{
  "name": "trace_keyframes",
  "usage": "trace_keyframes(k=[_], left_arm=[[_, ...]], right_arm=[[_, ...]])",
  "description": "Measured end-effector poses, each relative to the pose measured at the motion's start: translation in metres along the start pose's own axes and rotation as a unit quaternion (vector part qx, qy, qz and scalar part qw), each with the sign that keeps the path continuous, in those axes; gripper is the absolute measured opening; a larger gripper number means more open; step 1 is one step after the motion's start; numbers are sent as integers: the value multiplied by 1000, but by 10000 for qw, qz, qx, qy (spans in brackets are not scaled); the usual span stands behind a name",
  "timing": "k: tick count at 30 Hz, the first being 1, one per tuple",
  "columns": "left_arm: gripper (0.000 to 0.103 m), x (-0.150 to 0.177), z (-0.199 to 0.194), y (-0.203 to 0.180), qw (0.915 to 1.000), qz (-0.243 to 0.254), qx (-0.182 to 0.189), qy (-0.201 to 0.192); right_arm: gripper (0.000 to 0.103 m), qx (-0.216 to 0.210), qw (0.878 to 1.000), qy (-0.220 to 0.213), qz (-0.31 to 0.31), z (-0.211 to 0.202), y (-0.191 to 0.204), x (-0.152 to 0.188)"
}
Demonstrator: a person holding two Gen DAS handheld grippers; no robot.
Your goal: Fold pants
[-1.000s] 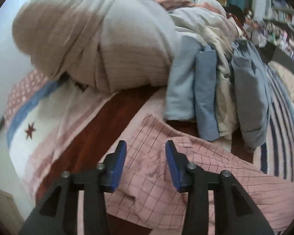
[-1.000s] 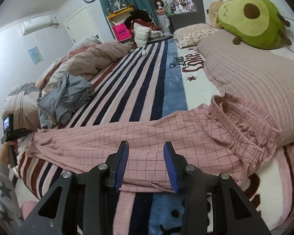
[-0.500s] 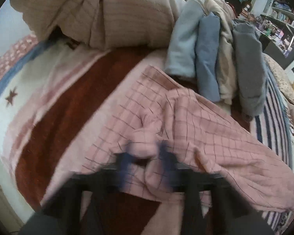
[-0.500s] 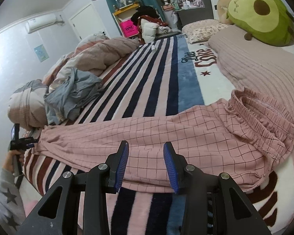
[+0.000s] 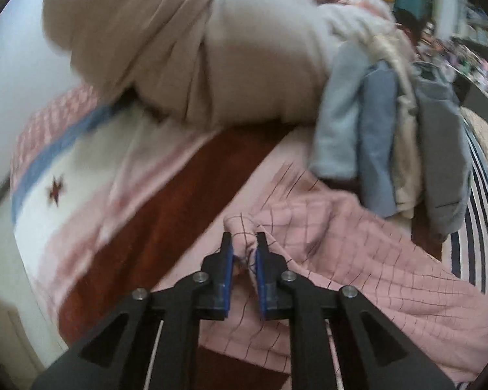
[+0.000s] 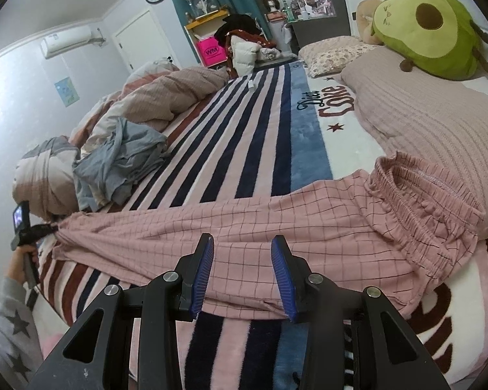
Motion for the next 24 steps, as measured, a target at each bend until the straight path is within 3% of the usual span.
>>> trace_keyframes(k=[3,4,7,10,13,17,18,20,21,24], left_arm=[[29,6,-7,10,9994,-51,-332,-118],[34,6,-14,11,9993,-97,-288,-216],[49,4,-34,7,9987,-267,359,-259],[52,7,-41,-14,9972,-76,729,-129],[54,16,-29,-39,9969,234,721,197],[54,32,-4,-49,9958,176,718,538],[53,36,0,-51,9958,211,672,584],[30,42,1,-51,9966,277,544,549],[13,44,0,-49,9968,311,478,552],[6,49,-6,-45,9968,449,466,460]], right_arm=[[33,21,10000,19,-5,1,-2,0],[33,17,10000,33,-5,2,-2,0],[33,-17,10000,67,-11,7,-1,0],[33,-128,9999,103,-1,13,3,0],[33,-172,9997,153,-16,19,6,2],[33,-184,9997,188,-22,18,5,5],[33,-165,9997,190,-27,17,3,6],[33,-129,9997,202,-12,16,-1,7],[33,-119,9997,206,-2,16,-2,8],[33,-96,9997,221,65,16,-8,9]])
Point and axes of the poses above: each gripper's, at about its wrist camera, not at the fingertips, and z roughly the way its jaws point, y to its left, x to its underside, the point moved 3 cm from there along z, roughly the way its jaws point, and after that the axes turned 1 degree about y, right-handed, at the moved point
